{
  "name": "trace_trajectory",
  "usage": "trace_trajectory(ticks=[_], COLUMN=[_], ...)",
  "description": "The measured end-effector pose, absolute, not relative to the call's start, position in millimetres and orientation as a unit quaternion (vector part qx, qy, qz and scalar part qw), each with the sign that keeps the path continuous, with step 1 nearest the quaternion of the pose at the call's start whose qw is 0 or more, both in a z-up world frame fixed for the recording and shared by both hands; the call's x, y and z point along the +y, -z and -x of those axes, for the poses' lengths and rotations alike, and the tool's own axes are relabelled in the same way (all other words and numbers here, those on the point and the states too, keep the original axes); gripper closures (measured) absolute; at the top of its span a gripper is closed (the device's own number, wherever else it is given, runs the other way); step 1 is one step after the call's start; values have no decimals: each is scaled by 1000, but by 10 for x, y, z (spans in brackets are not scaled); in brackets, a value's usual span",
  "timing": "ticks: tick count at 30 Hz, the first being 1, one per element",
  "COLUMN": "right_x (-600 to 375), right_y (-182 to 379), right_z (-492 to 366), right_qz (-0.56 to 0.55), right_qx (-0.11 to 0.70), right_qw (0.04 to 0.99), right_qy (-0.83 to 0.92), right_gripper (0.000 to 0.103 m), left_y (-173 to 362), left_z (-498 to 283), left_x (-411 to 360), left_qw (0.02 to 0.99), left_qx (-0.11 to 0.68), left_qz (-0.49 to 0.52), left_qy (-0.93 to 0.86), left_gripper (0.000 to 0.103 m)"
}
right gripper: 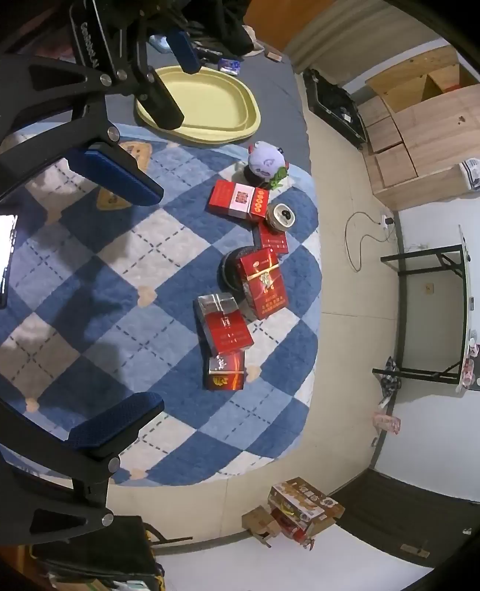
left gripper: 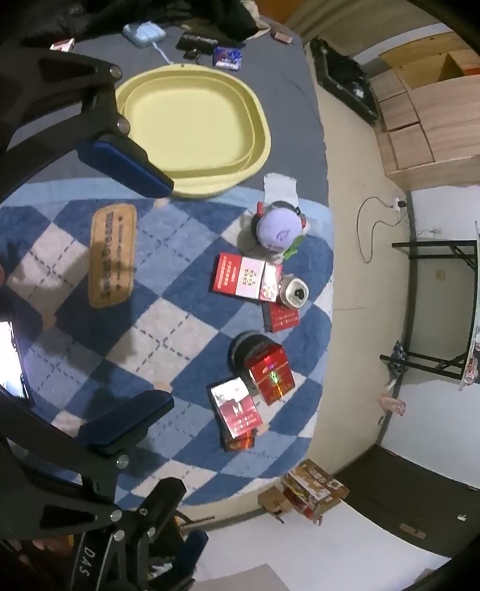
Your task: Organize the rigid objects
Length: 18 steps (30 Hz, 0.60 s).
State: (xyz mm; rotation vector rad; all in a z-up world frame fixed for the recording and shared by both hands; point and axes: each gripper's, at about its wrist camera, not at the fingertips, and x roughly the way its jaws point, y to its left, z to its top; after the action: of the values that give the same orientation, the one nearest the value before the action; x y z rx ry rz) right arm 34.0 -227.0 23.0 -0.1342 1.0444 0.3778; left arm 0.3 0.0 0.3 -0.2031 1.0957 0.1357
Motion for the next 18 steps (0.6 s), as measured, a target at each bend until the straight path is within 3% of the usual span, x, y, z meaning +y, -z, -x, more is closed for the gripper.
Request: trace_trajectory(ticks=[18], right_x=[-2198], right_y=[-182], right_z=[-326], right_qz=[71], right_qx=[499], right_qw=[844], right_qy=[-180], right_gripper=[0], left_y=[74], left_z=[45], left_x=[-11], left_qw=[845], left_qx=[525], left_qz=[84], left_qy=[-64], left_gripper=[0])
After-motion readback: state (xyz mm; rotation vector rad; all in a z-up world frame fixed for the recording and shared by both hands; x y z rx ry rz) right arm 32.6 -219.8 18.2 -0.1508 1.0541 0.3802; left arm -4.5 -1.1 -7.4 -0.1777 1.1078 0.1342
